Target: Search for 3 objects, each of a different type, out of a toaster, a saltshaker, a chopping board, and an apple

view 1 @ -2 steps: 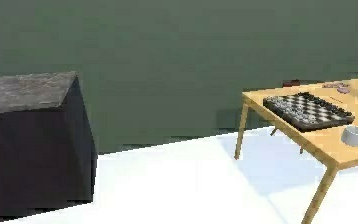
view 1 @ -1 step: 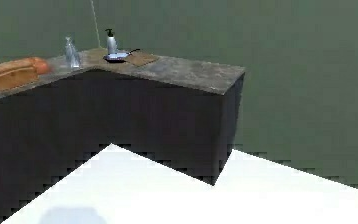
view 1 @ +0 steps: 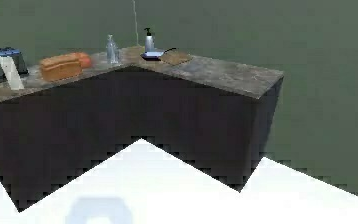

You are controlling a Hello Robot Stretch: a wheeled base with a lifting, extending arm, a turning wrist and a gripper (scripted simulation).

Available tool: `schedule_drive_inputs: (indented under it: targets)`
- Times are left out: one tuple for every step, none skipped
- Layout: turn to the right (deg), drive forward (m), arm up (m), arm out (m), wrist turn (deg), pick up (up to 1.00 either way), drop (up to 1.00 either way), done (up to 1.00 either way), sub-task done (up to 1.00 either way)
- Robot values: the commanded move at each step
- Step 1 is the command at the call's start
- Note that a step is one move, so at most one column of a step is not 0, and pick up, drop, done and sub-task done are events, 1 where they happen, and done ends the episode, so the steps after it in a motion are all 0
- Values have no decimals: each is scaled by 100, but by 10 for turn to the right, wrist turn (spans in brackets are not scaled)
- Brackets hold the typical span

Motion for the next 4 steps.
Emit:
schedule_drive_inputs:
  targets:
    - [0, 90, 0, 0, 0, 0, 0, 0, 0]
    - [0, 0, 0, 0, 0, 0, 0, 0, 100]
    - [-450, 0, 0, 0, 0, 0, 0, 0, 0]
    - [-60, 0, 0, 0, 0, 0, 0, 0, 0]
